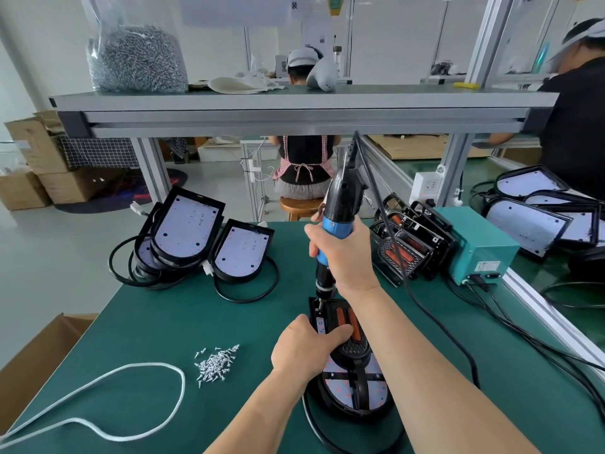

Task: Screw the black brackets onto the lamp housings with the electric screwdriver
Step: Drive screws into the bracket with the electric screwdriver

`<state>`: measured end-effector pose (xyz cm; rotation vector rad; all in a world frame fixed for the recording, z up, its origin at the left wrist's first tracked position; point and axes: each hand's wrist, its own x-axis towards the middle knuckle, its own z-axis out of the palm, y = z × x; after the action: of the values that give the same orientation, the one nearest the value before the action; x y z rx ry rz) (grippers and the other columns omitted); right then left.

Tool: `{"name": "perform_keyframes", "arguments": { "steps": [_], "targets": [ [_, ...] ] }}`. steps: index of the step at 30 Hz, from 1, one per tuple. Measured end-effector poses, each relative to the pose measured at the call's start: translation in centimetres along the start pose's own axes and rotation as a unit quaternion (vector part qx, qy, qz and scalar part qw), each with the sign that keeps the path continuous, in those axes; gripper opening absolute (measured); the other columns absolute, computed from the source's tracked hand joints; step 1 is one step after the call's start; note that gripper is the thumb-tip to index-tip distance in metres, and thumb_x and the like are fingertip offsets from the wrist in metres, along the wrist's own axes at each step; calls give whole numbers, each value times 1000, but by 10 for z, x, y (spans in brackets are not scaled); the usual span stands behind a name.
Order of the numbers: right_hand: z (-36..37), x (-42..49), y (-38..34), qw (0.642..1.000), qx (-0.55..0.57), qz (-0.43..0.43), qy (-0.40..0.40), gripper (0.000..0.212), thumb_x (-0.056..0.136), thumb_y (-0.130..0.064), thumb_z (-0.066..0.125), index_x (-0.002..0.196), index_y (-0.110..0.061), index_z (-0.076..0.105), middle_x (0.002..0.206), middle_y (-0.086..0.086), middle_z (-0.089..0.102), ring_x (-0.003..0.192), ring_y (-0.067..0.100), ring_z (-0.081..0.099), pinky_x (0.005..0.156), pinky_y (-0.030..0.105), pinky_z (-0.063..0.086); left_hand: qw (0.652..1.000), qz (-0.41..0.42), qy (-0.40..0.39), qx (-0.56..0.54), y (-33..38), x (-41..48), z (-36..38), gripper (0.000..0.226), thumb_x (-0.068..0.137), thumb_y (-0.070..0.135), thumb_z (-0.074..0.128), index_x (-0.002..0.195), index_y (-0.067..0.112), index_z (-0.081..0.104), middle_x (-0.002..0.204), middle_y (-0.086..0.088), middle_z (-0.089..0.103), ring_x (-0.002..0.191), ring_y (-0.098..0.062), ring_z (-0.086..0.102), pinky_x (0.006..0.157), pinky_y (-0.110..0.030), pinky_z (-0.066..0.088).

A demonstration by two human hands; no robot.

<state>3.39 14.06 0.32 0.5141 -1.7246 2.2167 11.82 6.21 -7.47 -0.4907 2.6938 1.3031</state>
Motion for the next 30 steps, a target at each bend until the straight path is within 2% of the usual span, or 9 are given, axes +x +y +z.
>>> {"name": "perform_keyframes", "arguments": {
  "steps": [5, 11, 16, 22, 26, 28, 30],
  "targets": [
    [-7, -3, -9, 1000, 21, 15, -16, 17, 79, -13, 75, 86, -12, 59, 58, 7, 59, 53, 19, 56, 61, 28, 52, 1000, 1, -6, -2, 0, 0, 0, 69, 74, 71, 68, 101, 9, 53, 99, -4, 65, 94, -25, 64, 77, -37, 52],
    [-13, -3, -16, 998, 64, 10, -5, 13, 79, -7, 75, 85, -10, 63, 63, 7, 59, 53, 20, 57, 57, 27, 52, 1000, 5, -10, -13, 2, -1, -1, 67, 73, 68, 71, 102, 10, 55, 97, -3, 67, 92, -23, 65, 85, -42, 56],
    [-19, 7, -40, 997, 78, 13, -25, 13, 75, -4, 72, 80, -15, 65, 64, 4, 59, 54, 20, 57, 57, 26, 50, 1000, 4, -6, 10, 2, 0, -2, 66, 72, 72, 68, 96, 12, 53, 89, 1, 63, 84, -21, 63, 74, -35, 51],
    [-52, 10, -62, 997, 76, 25, 11, 13, 83, -7, 72, 80, -12, 60, 61, 4, 55, 52, 19, 52, 55, 27, 47, 1000, 1, -9, 4, 1, 1, -2, 68, 71, 72, 69, 103, 14, 56, 96, 2, 67, 90, -20, 65, 85, -40, 56],
    [-93, 7, -64, 990, 83, 86, 74, 17, 90, -6, 69, 80, -13, 57, 63, 5, 54, 51, 17, 51, 53, 29, 46, 1000, 5, -9, -4, 1, 1, -2, 65, 71, 69, 71, 101, 13, 59, 97, 1, 69, 92, -21, 66, 87, -42, 55],
    [-116, 6, -63, 981, 99, 140, 95, 13, 89, -12, 72, 84, -12, 59, 66, 4, 56, 52, 15, 52, 50, 27, 48, 1000, 7, -11, -11, 0, 1, -2, 64, 71, 68, 71, 102, 13, 59, 98, 0, 69, 94, -22, 66, 88, -42, 55],
    [-134, 1, -59, 963, 127, 205, 124, 21, 84, -19, 77, 87, -11, 57, 65, 3, 56, 53, 14, 54, 47, 25, 49, 1000, 8, -11, -19, -1, 1, -2, 63, 72, 67, 72, 102, 13, 59, 99, 0, 69, 95, -23, 66, 89, -42, 54]
  ]
}}
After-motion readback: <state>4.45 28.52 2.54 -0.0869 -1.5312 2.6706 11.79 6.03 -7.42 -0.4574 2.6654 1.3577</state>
